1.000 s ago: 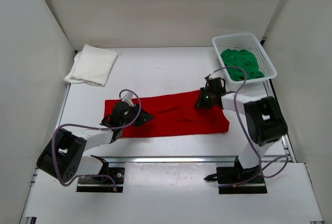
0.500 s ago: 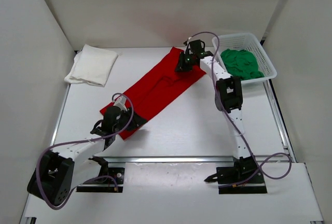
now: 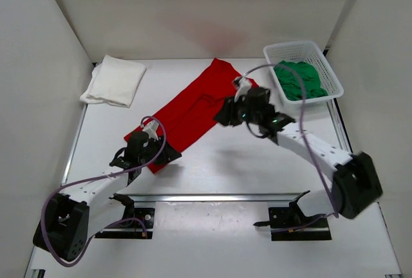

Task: Fold and stack the t-shirts
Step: Rotate the tshirt 85 degrees

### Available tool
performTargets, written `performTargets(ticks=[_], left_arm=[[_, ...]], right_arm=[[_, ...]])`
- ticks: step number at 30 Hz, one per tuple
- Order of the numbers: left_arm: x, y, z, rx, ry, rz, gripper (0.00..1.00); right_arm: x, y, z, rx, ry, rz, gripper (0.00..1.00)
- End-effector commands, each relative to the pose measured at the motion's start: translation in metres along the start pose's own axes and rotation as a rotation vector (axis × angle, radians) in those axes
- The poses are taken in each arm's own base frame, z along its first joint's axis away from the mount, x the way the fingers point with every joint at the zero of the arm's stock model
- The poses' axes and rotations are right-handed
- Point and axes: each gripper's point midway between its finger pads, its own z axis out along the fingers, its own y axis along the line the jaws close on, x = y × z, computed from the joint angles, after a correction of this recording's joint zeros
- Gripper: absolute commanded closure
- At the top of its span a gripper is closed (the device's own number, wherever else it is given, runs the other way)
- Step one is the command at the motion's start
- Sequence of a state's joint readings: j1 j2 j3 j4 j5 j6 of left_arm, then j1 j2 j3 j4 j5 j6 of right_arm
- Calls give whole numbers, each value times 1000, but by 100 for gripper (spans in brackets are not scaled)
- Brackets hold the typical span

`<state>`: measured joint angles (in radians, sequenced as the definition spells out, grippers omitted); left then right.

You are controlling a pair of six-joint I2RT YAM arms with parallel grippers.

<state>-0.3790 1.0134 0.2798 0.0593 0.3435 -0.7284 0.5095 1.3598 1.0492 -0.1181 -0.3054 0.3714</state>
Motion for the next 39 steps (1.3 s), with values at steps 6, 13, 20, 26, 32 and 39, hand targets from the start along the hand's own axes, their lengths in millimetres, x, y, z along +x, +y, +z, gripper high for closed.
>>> performTargets(ticks=[6,13,20,26,32,39], left_arm=[[-41,-23,-18,73,-56,30,58],[-42,-30,-18,94,-58,32,59],[-38,-20,-17,74,-52,30,59],[-16,-20,-9,58,7,47,58],[15,-19,3,30,96,110,57],[38,9,1,-100,149,193,46]], right_arm=[[133,21,102,-29,181,222,54],[180,12,158,79,265,318,54],[188,4,149,101,290,353,96],[176,-54,56,165,276,286,100],[174,-105,-21,208,271,334,72],[210,-92,-82,281,276,350,54]])
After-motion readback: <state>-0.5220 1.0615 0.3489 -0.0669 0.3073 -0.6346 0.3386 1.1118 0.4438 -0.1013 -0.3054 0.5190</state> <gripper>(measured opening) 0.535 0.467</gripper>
